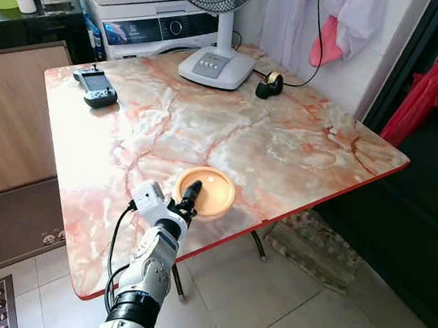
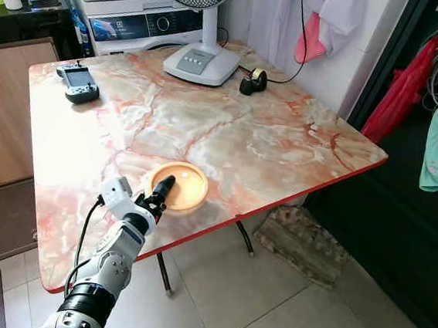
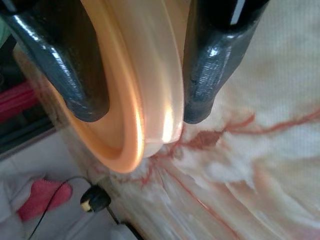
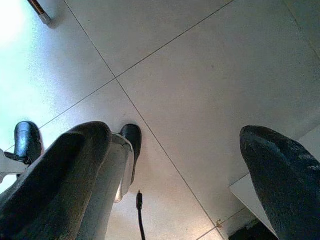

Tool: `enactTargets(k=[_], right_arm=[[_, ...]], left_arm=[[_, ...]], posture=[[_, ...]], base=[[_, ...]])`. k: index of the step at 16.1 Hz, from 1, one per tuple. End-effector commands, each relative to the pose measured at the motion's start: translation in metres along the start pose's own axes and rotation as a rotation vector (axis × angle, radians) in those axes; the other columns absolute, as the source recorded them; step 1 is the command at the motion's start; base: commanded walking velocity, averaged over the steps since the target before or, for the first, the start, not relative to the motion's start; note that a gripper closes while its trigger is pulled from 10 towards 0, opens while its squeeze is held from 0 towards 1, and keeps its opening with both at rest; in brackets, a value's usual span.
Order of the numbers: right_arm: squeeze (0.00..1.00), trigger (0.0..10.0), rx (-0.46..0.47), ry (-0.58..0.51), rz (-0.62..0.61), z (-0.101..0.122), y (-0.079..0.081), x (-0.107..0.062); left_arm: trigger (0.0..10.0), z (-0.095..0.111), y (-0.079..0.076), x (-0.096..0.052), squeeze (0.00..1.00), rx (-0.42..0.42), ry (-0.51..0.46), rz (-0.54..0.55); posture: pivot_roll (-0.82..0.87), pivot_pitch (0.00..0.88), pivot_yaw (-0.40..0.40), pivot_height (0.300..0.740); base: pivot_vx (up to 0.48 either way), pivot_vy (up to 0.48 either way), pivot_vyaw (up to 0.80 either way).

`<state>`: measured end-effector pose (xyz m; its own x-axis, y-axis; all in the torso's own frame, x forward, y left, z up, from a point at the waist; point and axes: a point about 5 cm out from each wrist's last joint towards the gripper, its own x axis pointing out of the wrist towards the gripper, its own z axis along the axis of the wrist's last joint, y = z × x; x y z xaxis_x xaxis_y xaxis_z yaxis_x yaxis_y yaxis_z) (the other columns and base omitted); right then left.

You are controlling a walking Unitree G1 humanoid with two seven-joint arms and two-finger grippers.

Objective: Restocking fridge

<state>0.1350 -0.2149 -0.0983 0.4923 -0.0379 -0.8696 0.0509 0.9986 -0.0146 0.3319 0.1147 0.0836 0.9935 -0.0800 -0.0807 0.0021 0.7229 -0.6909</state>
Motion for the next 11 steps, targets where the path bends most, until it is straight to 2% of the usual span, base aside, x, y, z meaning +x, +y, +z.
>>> enactTargets(k=[1,6,11], right_arm=[[0.00,10.0,-0.006,0.007,-0.004,-0.001,-0.003,0.000],[0.00,10.0,-0.010,0.007,-0.004,0.000,-0.003,0.000],[0.00,10.0,-0.006,0.008,-0.003,-0.001,-0.003,0.000]], left_arm=[[0.0,0.005,-0.002,0.003,0.00,-0.002,-0.022,-0.006],[0.0,0.019,0.000,0.004,0.00,-0.012,-0.076,0.004],[0.0,0.049,-0.001,-0.001,0.00,0.016,-0.169,-0.028]], posture=[[0.03,0.000,-0.031,0.740],[0.03,0.000,-0.033,0.740],[0.04,0.000,-0.026,0.740]], base=[[0.000,0.000,0.00],[0.000,0.000,0.00],[0.000,0.000,0.00]])
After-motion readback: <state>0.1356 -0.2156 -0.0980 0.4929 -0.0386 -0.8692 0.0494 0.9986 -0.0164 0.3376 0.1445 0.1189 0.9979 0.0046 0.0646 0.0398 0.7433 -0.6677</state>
